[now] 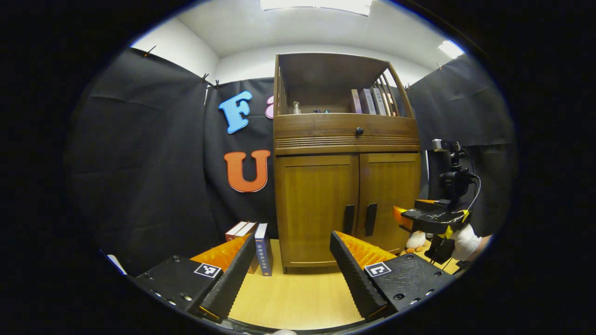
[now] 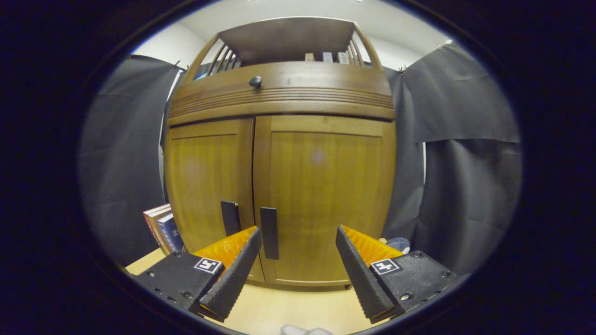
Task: Open the right door of the double-door shoe cabinet with the right hand, and open the left door with the left hand.
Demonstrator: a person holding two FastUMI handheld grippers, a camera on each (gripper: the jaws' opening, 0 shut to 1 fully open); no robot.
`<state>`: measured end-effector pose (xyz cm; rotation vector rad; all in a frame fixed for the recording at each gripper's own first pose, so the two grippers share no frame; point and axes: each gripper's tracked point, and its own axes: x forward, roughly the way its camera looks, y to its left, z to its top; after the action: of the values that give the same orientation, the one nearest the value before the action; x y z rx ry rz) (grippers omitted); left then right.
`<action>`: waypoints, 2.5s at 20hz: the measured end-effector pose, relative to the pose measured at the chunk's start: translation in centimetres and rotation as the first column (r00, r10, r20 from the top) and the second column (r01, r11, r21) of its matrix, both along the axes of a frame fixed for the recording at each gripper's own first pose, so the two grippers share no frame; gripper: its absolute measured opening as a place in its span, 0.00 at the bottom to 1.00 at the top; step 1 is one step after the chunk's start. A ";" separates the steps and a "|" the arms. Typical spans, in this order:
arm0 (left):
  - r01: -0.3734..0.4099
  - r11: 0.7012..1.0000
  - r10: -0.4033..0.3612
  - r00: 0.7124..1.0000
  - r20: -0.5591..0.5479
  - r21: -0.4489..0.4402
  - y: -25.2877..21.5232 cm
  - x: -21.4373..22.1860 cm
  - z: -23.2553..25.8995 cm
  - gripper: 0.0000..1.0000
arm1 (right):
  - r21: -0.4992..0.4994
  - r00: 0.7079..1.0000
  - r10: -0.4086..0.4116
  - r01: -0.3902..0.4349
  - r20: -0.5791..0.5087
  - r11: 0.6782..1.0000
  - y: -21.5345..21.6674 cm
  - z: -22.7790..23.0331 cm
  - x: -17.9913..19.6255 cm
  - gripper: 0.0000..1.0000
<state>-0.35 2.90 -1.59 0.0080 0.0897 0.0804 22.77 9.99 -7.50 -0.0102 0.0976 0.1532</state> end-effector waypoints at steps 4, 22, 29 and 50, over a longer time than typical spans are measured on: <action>-0.089 0.996 0.089 0.996 -0.030 -0.009 0.2 -0.3 -0.4 0.96 | 0.004 0.995 0.057 -0.057 -0.085 0.998 2.5 -2.8 5.5 1.00; -0.104 0.995 0.104 0.994 -0.023 0.007 0.0 -2.1 0.4 0.96 | 0.023 0.976 0.160 -0.158 -0.151 0.987 6.4 -6.2 9.9 0.33; -0.044 0.999 0.044 0.999 -0.019 -0.023 0.3 -2.8 -0.3 0.96 | -0.003 0.969 0.187 -0.190 -0.160 0.982 4.7 -6.5 5.1 0.31; 0.294 0.954 -0.294 0.956 -0.001 -0.059 -3.5 -1.1 -1.8 0.96 | 0.017 0.985 0.015 -0.012 -0.170 1.000 -4.7 -7.5 -6.8 0.29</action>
<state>-1.44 -0.60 -3.38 -0.0366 0.0994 -0.2206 15.96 5.30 -15.00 0.0181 0.2670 0.1684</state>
